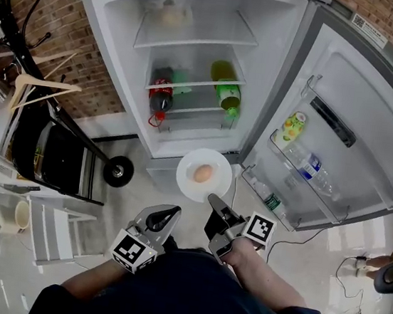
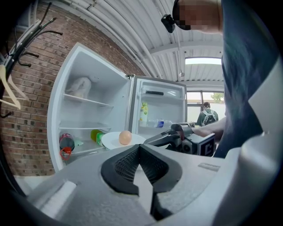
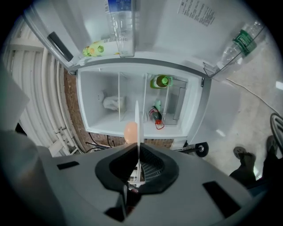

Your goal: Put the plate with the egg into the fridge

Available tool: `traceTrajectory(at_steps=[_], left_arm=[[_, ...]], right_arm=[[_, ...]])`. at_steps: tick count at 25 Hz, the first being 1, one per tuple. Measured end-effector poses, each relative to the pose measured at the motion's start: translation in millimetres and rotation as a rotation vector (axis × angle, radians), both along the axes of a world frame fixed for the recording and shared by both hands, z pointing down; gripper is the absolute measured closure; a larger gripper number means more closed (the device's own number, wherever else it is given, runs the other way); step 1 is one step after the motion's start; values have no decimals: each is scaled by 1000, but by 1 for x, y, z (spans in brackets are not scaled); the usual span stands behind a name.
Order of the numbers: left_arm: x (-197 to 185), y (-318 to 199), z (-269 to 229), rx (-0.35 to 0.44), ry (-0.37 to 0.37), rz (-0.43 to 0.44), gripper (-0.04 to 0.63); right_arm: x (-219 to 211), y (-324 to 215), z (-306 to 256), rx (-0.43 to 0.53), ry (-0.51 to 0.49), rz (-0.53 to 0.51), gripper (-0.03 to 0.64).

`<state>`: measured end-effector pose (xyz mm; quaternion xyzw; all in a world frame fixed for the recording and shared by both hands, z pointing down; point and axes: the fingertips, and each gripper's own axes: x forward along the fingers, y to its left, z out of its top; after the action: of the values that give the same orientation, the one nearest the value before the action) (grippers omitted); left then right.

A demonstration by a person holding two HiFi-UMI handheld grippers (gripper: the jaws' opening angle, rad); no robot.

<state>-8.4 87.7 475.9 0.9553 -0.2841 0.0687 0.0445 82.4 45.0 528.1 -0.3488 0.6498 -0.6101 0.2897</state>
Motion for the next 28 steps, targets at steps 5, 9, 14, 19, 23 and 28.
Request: traceTrajectory(at_steps=[5, 9, 14, 19, 23, 28], left_arm=[[8, -18, 3, -1, 12, 8, 591], [11, -42, 0, 2, 22, 23, 591], [5, -77, -3, 6, 25, 38, 591], [-9, -114, -7, 4, 23, 51, 591], [-19, -143, -9, -4, 30, 70, 591], [-33, -175, -8, 6, 19, 114, 591]], right_arm=[[4, -20, 1, 0, 4, -1, 595], [5, -39, 2, -9, 8, 12, 595], [-3, -71, 0, -12, 2, 24, 595], [-14, -108, -5, -12, -4, 44, 595], [-23, -136, -7, -16, -2, 63, 595], [-32, -169, -12, -16, 8, 93, 595]])
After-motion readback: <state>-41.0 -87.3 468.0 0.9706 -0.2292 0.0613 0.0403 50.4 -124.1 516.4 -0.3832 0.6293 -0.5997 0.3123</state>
